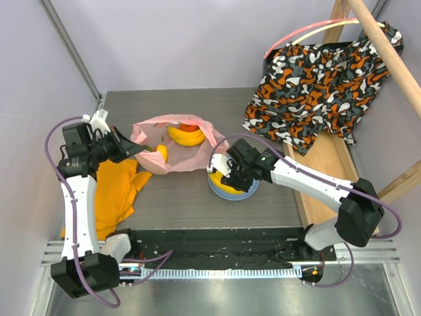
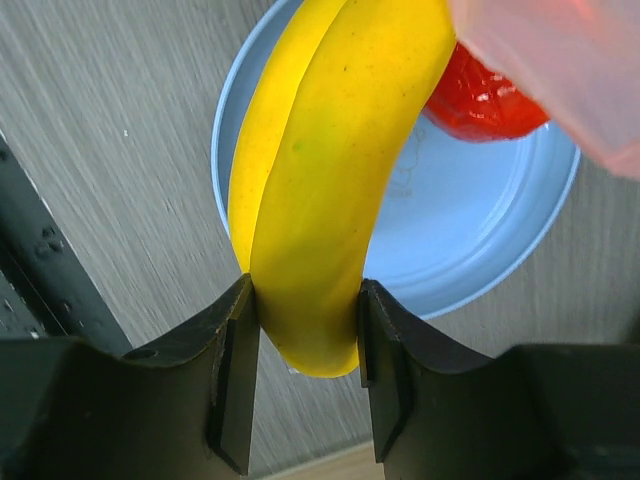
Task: Take the fake fruits out of the plastic bag
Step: Place the fake fruit on the plate.
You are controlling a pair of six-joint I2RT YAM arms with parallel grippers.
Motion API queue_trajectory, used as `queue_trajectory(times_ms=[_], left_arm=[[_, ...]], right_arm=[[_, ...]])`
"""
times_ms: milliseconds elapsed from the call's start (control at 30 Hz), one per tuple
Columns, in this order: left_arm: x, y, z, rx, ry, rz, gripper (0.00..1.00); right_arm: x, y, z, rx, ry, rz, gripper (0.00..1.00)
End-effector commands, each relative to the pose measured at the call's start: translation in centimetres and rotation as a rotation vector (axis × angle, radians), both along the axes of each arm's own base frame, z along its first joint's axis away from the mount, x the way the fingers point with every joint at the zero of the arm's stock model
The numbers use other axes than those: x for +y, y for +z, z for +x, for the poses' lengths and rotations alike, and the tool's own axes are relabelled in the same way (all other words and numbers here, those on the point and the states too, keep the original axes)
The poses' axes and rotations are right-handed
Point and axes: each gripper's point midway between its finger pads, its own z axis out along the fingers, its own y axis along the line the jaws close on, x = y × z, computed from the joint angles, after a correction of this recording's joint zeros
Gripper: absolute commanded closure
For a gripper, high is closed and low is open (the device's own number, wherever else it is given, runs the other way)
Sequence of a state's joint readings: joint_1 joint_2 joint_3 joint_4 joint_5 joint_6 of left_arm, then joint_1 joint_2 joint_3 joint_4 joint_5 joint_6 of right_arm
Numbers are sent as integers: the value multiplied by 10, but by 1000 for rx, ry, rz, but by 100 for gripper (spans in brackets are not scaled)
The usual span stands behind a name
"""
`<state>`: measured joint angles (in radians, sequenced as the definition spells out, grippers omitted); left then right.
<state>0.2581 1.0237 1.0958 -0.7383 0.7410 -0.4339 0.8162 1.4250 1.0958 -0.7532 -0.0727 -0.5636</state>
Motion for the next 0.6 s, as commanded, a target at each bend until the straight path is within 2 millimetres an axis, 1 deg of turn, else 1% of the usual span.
queue_trajectory(times_ms=[0,67,167,267,367,400,433,467,500,533,567], left_arm=[[4,3,-4,-26,13,17,100],[4,2,-6,-29,13,18,100],[4,2,-7,-30,16,19,100],[5,1,-7,-29,22,21,100],[5,0,-9,-25,25,19,100],[5,0,-9,-25,26,17,100],[5,0,-9,-26,26,18,100],[6,-1,-8,-25,27,18,100],[6,-1,-8,-24,26,16,100],[5,-1,-7,-24,25,13,100],[6,-1,-6,-23,28,13,100]], right_arm=[[27,1,11,7,-82,118,98],[28,-8,12,26,-113,108,97],[32,-14,16,34,-128,107,94],[32,-23,15,58,-150,90,92],[31,-28,13,75,-164,86,86],[30,-28,12,80,-173,85,61],[30,-28,10,92,-187,86,39],[31,-26,9,95,-191,92,20],[29,-25,5,112,-192,84,9],[37,-15,5,121,-163,113,8],[40,-7,5,124,-147,124,8]])
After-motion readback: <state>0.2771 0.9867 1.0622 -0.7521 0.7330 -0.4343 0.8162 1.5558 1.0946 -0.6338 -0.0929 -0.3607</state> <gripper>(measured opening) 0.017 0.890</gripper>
